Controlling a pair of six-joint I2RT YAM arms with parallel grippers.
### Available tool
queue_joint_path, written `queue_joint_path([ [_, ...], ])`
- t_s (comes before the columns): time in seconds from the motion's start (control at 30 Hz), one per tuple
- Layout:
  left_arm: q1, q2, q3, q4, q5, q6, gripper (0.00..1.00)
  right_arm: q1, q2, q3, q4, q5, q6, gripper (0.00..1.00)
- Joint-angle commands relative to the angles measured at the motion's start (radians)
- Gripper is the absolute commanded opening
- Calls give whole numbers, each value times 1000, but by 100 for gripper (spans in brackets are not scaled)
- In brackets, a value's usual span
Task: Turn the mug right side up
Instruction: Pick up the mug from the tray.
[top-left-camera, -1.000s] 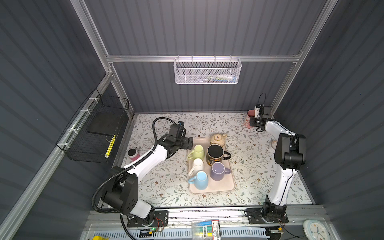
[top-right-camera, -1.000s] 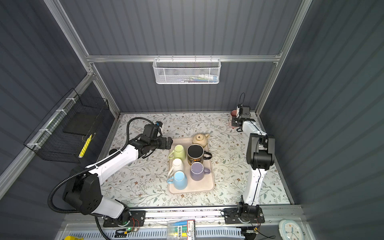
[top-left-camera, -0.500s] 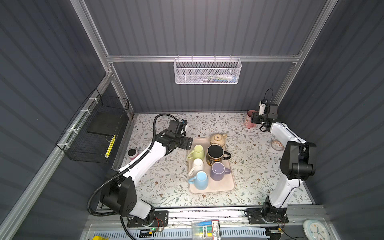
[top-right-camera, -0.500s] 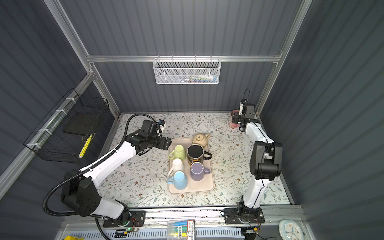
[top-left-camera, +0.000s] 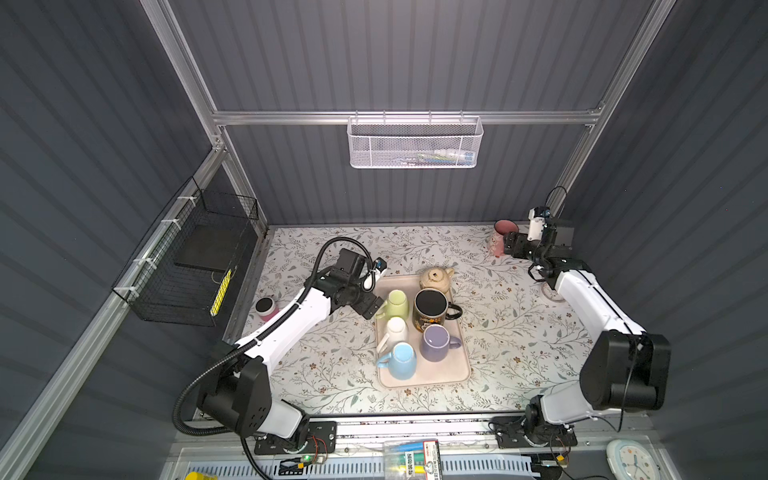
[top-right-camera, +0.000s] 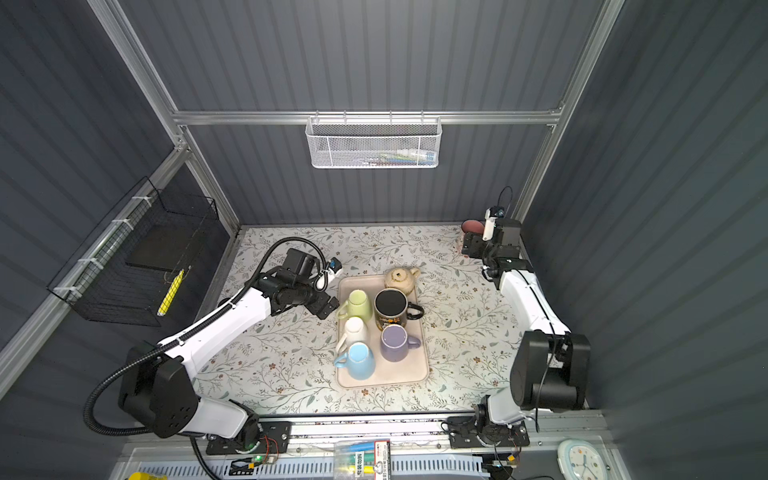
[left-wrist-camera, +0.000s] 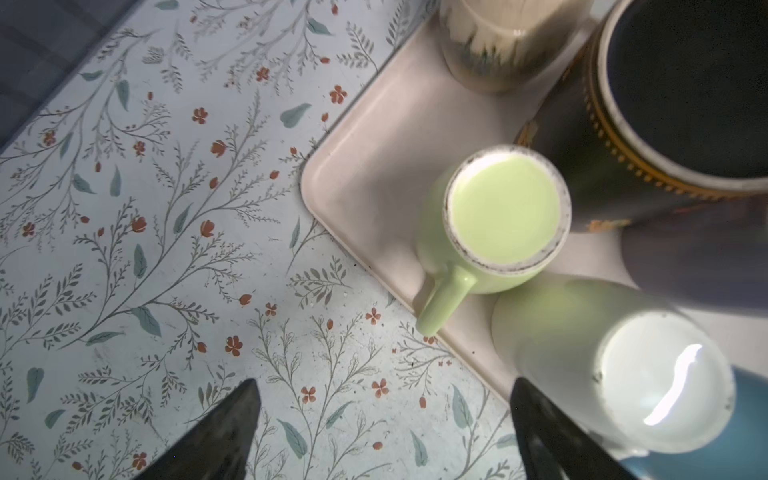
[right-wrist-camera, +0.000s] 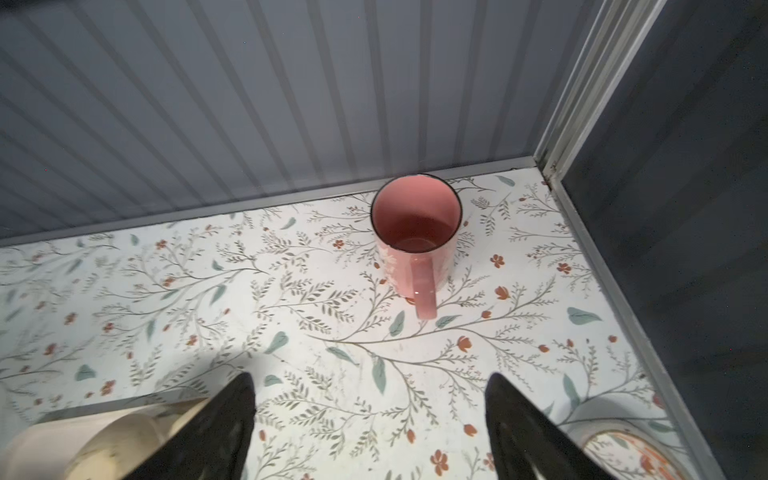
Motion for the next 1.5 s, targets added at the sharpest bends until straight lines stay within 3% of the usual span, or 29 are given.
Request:
queue_joint_path([
  [0.0,10,51,56,-74,60,154,96,24,-128,-75,-9,-90,110,86],
  [0.23,107,148,272,-266,345,293,95,188,-339,-236,-8,-148,191,84],
  [0.33,109,194,345,-330,391,335,93,246,-436,-284,0,-167,214,84],
  [0.5,116,251,395,-413,408,438,83,296,-559,-318,-21,-201,228,83],
  [0.8,117,270,362,-405,382,487,80,325,-690,-360,-40,-293,246,83],
  [1.13,102,310,337,-340,380,490,71,341,-708,-373,-21,-304,250,79],
  [1.47,91,379,325,-273,404,481,71,344,-697,-399,-9,-285,231,79],
])
